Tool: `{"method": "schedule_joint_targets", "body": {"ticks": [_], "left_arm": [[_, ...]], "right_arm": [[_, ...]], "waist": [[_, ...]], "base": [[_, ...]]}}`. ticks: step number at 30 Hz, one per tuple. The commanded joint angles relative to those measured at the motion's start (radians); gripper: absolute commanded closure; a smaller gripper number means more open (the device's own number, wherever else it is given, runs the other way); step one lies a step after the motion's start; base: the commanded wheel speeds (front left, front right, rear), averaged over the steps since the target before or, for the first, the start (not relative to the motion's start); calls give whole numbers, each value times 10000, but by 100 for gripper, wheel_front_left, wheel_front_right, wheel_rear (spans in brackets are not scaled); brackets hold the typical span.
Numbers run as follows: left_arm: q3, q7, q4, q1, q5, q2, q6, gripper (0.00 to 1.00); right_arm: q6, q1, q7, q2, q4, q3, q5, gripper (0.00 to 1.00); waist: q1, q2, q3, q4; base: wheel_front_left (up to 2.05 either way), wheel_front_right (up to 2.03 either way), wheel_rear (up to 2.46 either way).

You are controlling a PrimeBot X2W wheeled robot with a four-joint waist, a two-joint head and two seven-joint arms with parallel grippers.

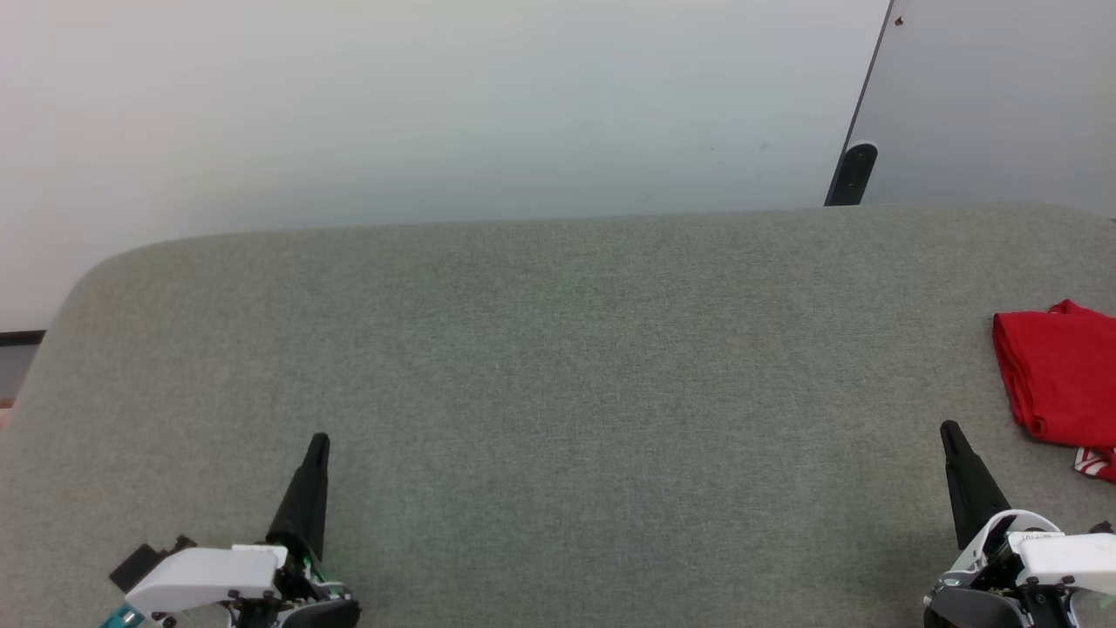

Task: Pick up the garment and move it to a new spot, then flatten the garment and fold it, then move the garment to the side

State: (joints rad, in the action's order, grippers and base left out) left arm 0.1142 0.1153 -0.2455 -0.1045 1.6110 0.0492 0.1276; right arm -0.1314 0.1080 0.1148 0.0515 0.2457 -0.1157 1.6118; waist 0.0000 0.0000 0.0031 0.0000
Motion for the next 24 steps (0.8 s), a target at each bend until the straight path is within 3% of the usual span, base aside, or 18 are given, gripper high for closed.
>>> {"method": "schedule_joint_targets", "body": {"ticks": [1,24], "left_arm": [[15,15,-9,-103,32,2,58,100],[14,12,-8,-102,34,3,58,100]], "right_arm": [[14,39,18,-31,3,35,23,100],[14,39,18,-31,3,36,24,100]], "waist": [[0,0,0,0],[0,0,0,0]], "base": [[0,0,0],[0,0,0]]}}
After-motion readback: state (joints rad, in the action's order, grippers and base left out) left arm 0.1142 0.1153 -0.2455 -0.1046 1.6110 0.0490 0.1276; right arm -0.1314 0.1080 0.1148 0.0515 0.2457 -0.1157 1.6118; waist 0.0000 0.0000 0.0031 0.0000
